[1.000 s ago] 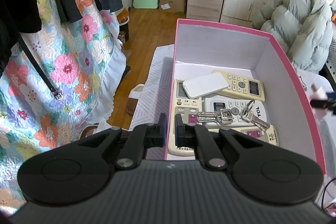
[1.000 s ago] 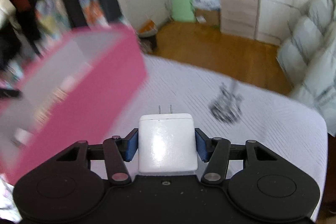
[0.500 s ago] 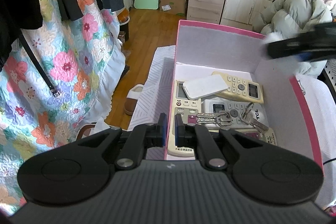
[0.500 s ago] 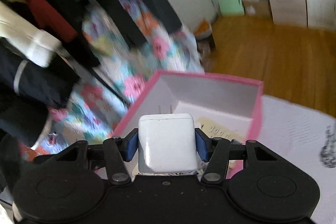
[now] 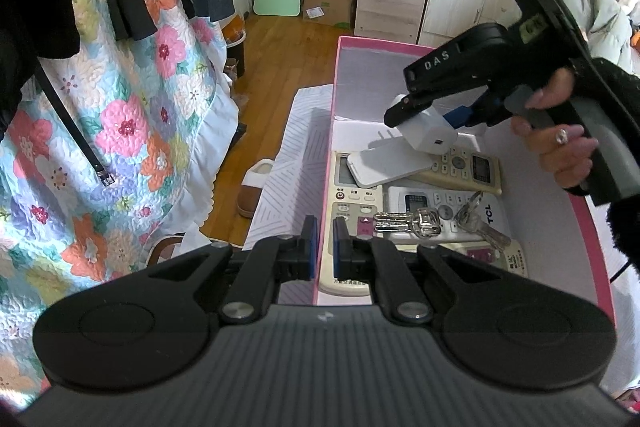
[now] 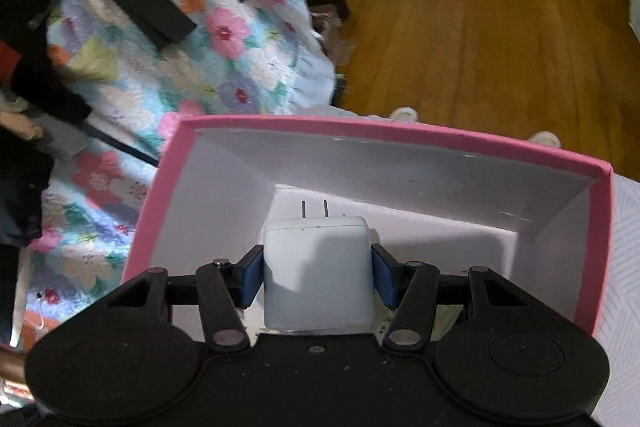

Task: Organize rigid objects

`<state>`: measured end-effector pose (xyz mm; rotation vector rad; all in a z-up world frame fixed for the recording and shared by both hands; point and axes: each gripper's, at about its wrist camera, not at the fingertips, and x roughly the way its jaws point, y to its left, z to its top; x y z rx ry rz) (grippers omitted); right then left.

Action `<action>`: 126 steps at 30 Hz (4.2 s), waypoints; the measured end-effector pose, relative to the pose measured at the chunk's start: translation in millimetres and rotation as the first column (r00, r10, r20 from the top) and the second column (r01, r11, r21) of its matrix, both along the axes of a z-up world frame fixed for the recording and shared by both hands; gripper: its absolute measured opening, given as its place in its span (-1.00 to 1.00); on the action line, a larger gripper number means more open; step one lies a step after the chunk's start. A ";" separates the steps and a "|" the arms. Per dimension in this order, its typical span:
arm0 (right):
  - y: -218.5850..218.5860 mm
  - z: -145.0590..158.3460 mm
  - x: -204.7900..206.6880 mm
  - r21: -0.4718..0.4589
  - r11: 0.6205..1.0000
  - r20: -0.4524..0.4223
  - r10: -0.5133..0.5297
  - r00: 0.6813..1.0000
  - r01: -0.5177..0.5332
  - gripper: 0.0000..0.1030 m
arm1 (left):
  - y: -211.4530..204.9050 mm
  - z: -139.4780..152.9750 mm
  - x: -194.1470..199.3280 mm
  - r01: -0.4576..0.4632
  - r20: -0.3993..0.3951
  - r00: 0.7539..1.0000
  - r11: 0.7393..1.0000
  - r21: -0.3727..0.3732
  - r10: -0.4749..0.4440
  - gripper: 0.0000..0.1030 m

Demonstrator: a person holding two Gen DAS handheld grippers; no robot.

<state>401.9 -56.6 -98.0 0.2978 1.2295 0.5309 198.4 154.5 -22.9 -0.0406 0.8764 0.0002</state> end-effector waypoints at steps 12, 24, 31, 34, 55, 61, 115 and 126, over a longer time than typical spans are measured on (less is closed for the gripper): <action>-11.9 24.3 -16.5 0.111 0.993 0.037 0.034 0.999 -0.038 0.20 | 0.5 -1.0 -1.6 0.000 0.002 1.000 1.000 -0.001 0.000 -0.90; -90.0 89.8 -150.8 0.102 0.994 0.374 0.004 0.927 -0.045 0.20 | -8.2 32.9 -39.3 0.013 0.114 0.993 1.000 0.015 -0.015 -0.90; -116.3 112.1 -205.1 0.069 0.997 0.524 -0.053 0.850 0.019 0.21 | -25.2 53.4 -66.4 0.010 0.178 0.984 0.998 0.058 -0.021 -0.90; -119.6 118.5 -223.0 0.066 0.997 0.557 -0.068 0.828 0.038 0.23 | -32.3 59.5 -74.5 0.012 0.189 0.982 0.999 0.030 -0.018 -0.90; -160.2 124.7 -339.1 -0.014 0.974 0.693 -0.155 0.704 0.228 0.56 | -102.6 57.7 -153.5 0.064 0.278 0.959 0.998 -0.011 -0.059 -0.15; -162.1 120.2 -356.7 -0.073 0.965 0.718 -0.125 0.685 0.253 0.80 | -108.2 40.7 -157.9 0.064 0.230 0.972 0.998 -0.017 -0.058 0.08; -187.7 109.0 -412.3 -0.080 0.887 0.765 -0.238 0.599 0.455 1.00 | -135.4 31.1 -204.1 0.072 0.202 0.976 0.994 0.078 -0.086 0.98; -185.6 105.1 -410.3 -0.126 0.864 0.760 -0.232 0.607 0.488 1.00 | -135.5 28.7 -202.7 0.063 0.214 0.974 0.995 0.074 -0.078 0.98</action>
